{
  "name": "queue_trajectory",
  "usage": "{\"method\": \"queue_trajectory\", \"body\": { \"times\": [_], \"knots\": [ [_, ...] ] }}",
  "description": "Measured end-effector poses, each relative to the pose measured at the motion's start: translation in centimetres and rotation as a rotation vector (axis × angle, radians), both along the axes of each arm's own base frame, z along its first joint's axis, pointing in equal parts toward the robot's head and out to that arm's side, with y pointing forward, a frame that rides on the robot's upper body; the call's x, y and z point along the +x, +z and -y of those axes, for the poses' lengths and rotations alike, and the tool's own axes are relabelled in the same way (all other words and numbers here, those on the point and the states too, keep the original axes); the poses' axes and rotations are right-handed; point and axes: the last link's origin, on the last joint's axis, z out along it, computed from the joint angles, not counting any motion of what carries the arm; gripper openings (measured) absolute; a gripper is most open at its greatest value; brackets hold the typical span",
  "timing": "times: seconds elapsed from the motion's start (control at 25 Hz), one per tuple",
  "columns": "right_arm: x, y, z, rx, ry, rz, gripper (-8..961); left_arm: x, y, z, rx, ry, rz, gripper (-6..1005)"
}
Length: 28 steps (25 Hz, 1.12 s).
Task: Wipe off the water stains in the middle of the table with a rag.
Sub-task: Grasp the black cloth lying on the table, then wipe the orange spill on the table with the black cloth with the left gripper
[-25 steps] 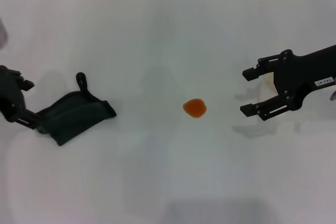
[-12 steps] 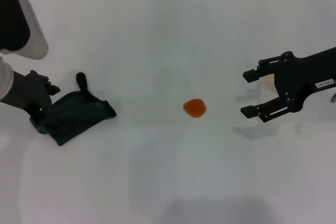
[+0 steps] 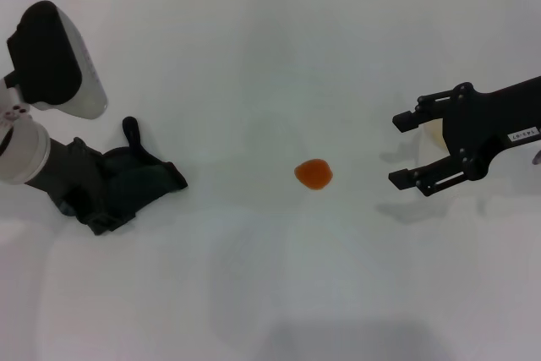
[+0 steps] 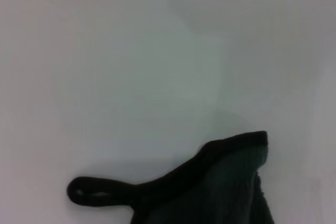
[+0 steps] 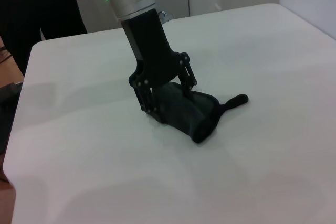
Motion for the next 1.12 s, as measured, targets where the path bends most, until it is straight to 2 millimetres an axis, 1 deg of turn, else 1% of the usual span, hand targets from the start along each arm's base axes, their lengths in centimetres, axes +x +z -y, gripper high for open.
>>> {"method": "queue_trajectory", "body": {
  "times": [0.12, 0.32, 0.56, 0.76, 0.96, 1.04, 1.12],
  "knots": [
    [0.0, 0.0, 0.0, 0.002, 0.0, 0.001, 838, 0.1, -0.1, -0.1, 0.009, 0.008, -0.002, 851],
    [0.2, -0.1, 0.0, 0.002, 0.003, 0.004, 838, 0.3, 0.0, -0.3, 0.02, 0.016, -0.002, 613],
    [0.2, 0.0, -0.2, 0.01, 0.006, 0.006, 838, 0.6, -0.1, -0.6, 0.021, 0.018, -0.005, 402],
    [0.2, 0.0, -0.3, 0.012, 0.013, 0.007, 839, 0.5, -0.1, -0.6, 0.023, 0.028, -0.002, 179],
    [0.1, 0.0, -0.3, 0.012, 0.018, 0.008, 839, 0.9, -0.2, -1.4, 0.082, 0.043, 0.022, 126],
    [0.0, 0.0, -0.3, 0.012, 0.02, 0.008, 839, 1.6, -0.6, -1.8, 0.091, 0.05, 0.047, 115],
    [0.0, 0.0, -0.3, 0.012, 0.022, 0.009, 839, 2.8, -1.2, -2.3, 0.086, 0.052, 0.095, 115]
  ]
}}
